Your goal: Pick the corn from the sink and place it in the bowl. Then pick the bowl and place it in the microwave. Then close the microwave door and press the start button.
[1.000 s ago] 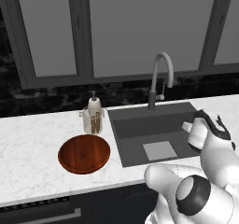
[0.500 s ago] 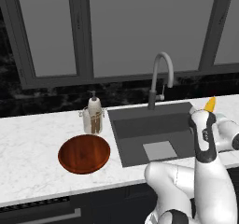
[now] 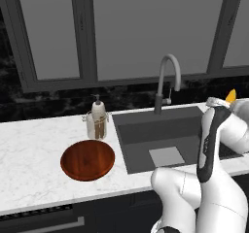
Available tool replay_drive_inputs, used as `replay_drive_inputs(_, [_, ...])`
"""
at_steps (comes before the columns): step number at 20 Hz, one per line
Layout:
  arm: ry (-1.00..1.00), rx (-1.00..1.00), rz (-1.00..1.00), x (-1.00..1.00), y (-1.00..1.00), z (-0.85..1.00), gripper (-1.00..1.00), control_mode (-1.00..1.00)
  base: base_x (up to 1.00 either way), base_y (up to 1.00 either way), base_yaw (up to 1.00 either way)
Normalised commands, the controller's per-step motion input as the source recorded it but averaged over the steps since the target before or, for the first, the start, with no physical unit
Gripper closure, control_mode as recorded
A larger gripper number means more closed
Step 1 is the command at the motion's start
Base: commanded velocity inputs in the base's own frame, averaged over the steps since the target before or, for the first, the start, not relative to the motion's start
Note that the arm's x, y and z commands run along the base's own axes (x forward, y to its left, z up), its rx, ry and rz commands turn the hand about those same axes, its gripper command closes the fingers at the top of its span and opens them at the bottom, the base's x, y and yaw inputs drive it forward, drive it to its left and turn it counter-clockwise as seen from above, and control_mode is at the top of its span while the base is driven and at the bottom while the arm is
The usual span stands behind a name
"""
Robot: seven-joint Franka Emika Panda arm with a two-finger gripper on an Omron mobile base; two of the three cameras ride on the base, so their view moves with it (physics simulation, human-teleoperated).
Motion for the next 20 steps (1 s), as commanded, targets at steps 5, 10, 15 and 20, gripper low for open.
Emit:
replay_drive_inputs(5, [0.58, 0.05, 0.18, -0.44, 0.42, 0.43, 1.0, -1.0, 0.0, 0.0, 0.0])
replay_drive_inputs(10, [0.27, 0.05, 0.22, -0.25, 0.94, -0.11, 1.0, -1.0, 0.0, 0.0, 0.0])
replay_drive_inputs(15, [0.2, 0.02, 0.22, -0.01, 1.0, -0.27, 1.0, -1.0, 0.0, 0.0, 0.0])
replay_drive_inputs(20, [0.23, -0.04, 0.24, -0.03, 1.0, -0.05, 1.0, -1.0, 0.0, 0.0, 0.0])
